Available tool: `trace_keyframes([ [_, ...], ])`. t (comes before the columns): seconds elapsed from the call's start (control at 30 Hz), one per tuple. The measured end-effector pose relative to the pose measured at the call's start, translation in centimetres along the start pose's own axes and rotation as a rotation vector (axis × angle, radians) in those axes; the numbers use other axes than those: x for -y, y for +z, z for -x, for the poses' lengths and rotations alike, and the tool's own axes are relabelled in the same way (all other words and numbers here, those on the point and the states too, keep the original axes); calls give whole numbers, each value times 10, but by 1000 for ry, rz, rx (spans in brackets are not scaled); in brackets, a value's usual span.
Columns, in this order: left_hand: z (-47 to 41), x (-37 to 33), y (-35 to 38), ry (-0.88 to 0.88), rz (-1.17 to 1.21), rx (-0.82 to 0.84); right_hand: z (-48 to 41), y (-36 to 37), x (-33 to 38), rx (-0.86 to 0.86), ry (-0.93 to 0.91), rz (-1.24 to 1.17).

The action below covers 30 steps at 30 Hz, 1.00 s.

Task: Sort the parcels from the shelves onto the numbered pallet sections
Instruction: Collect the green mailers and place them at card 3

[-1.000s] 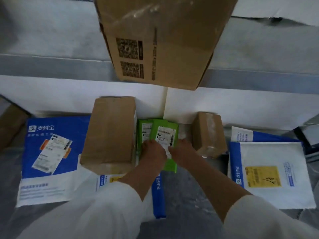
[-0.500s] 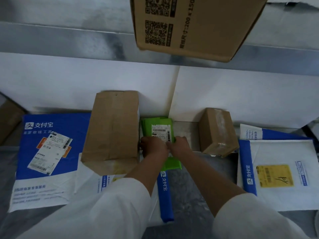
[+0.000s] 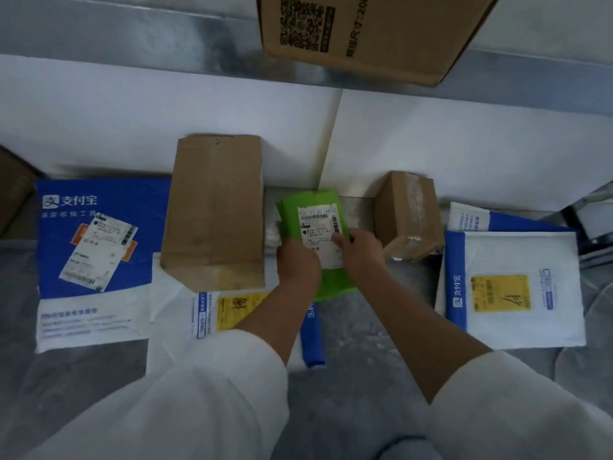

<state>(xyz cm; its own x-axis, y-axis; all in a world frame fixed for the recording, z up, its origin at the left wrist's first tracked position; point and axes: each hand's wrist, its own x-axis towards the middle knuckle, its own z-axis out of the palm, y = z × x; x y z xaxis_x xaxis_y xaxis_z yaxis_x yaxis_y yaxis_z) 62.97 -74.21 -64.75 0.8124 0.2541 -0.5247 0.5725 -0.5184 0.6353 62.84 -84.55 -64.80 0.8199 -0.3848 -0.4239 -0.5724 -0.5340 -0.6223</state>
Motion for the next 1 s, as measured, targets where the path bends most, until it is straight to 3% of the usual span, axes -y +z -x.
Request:
trace_keyframes([
  [0.17, 76, 15, -24, 19, 139, -23, 75, -23, -10, -24, -23, 64],
  [0.4, 169, -17, -108, 86, 179, 7, 192, -82, 35, -75, -20, -110],
  [0.8, 331, -50, -339, -156, 222, -133, 378, -160, 200, 210, -99, -189],
  [1.0, 388, -74, -463, -129, 459, -315, 434, -175, 310, 415, -276, -171],
])
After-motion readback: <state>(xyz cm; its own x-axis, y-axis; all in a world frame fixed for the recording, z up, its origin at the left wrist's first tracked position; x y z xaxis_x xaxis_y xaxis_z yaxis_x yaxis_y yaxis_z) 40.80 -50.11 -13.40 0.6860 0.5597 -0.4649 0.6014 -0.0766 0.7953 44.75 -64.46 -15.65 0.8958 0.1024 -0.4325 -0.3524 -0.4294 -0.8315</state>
